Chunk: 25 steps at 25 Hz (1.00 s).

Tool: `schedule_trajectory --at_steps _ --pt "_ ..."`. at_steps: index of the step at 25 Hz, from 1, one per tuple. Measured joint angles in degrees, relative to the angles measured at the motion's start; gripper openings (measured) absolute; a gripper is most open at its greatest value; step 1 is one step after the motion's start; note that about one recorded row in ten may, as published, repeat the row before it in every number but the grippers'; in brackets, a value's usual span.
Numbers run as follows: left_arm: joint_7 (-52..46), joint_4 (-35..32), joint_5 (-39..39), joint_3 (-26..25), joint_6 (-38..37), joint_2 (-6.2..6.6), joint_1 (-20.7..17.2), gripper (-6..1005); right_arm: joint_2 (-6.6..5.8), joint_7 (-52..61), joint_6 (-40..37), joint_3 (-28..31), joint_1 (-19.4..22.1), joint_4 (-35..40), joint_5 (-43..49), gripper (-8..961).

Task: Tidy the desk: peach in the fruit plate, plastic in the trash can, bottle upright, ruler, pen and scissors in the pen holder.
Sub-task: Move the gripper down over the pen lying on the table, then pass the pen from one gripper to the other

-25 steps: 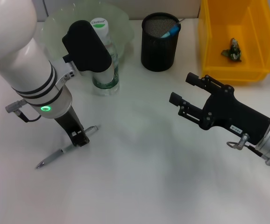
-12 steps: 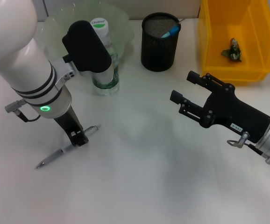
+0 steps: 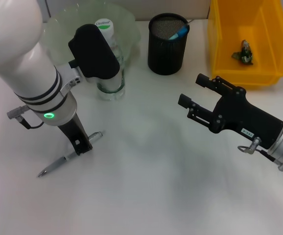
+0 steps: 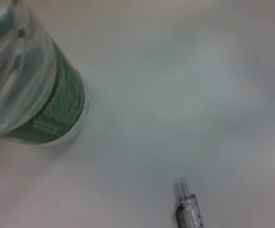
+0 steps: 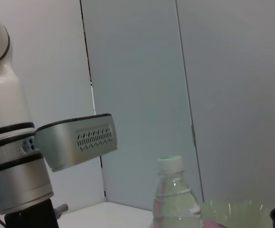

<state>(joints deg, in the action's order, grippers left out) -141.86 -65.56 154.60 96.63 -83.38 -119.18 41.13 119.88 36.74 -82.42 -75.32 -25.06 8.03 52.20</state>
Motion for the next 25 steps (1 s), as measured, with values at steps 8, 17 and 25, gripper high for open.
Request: schedule_trajectory --at_steps 8,17,25 --pt "0.0 -0.1 -0.1 0.3 0.1 0.0 0.1 214 0.0 0.0 0.6 0.0 -0.2 0.1 0.0 710" --pt "0.1 0.1 -0.1 0.5 0.3 0.0 0.1 206 0.0 0.0 0.6 0.0 -0.5 -0.1 0.0 710" --pt "0.2 0.1 0.1 0.9 1.0 0.0 -0.2 147 0.0 0.0 0.6 0.0 -0.5 -0.2 0.0 711"
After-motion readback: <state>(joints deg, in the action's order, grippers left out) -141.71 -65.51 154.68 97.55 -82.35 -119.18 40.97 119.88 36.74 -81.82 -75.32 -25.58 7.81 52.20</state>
